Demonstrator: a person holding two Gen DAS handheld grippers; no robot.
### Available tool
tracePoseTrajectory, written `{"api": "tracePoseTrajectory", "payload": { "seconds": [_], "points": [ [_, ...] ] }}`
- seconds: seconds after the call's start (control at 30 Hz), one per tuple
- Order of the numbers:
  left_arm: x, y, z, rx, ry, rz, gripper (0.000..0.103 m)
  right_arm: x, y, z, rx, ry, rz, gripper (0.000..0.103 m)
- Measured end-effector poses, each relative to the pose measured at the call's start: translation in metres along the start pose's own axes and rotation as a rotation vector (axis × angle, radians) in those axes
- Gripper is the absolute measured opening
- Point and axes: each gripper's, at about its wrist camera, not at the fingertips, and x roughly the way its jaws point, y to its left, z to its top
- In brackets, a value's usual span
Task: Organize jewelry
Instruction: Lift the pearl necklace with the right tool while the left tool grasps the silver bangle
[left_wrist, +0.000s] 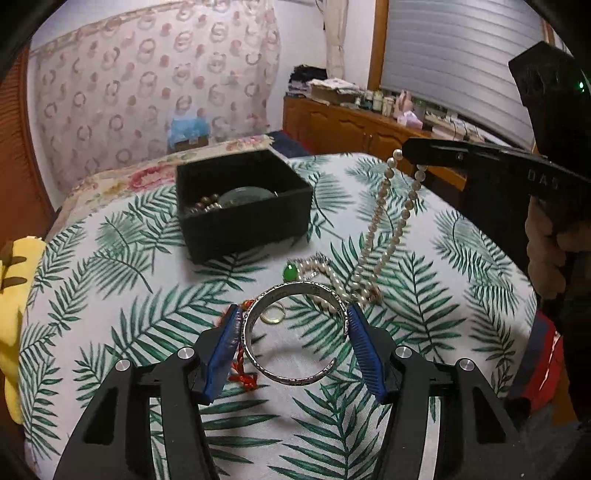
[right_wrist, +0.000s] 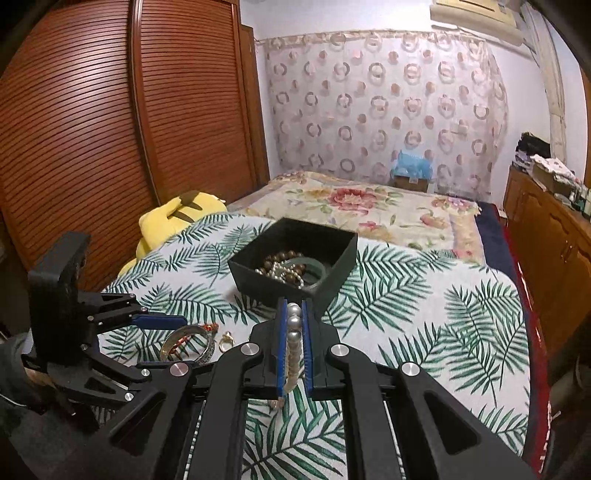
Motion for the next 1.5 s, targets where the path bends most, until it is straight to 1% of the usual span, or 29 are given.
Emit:
{"api": "tracePoseTrajectory", "payload": {
  "seconds": [0.23, 0.33, 0.43, 0.6, 0.73, 0.87, 1.13, 1.5],
  "points": [
    [-0.012, 0.007, 0.011, -0.024, -0.045, -0.004, 0.056, -0.004, 0.005, 0.016, -0.022, -0.029, 0.001, 0.009],
    [-0.013, 0.009, 0.013, -0.025, -0.05, -0.001, 0.056, -0.003, 0.005, 0.018, -0.023, -0.03, 0.001, 0.009],
    [-0.006, 0.014, 0.01, -0.025, -0.036, 0.012, 0.056, 0.0, 0.004, 0.017, -0.017, -0.02, 0.004, 0.009],
    [0.011, 0.032, 0.0, -0.049, 0.02, 0.053, 0.056, 0.007, 0.002, 0.01, -0.008, 0.002, 0.005, 0.009],
    [0.01, 0.043, -0.001, -0.068, 0.016, 0.07, 0.056, 0.009, 0.001, 0.009, -0.001, 0.003, 0.005, 0.009],
    [0.003, 0.049, 0.007, -0.072, -0.008, 0.08, 0.056, 0.008, 0.0, 0.015, -0.005, -0.009, 0.004, 0.009],
    [-0.001, 0.052, 0.026, -0.063, -0.044, 0.09, 0.056, 0.0, 0.005, 0.044, -0.036, -0.065, -0.001, 0.009],
    [0.002, 0.054, 0.065, -0.046, -0.096, 0.09, 0.056, -0.009, 0.004, 0.097, -0.064, -0.15, -0.006, 0.009]
  ]
}}
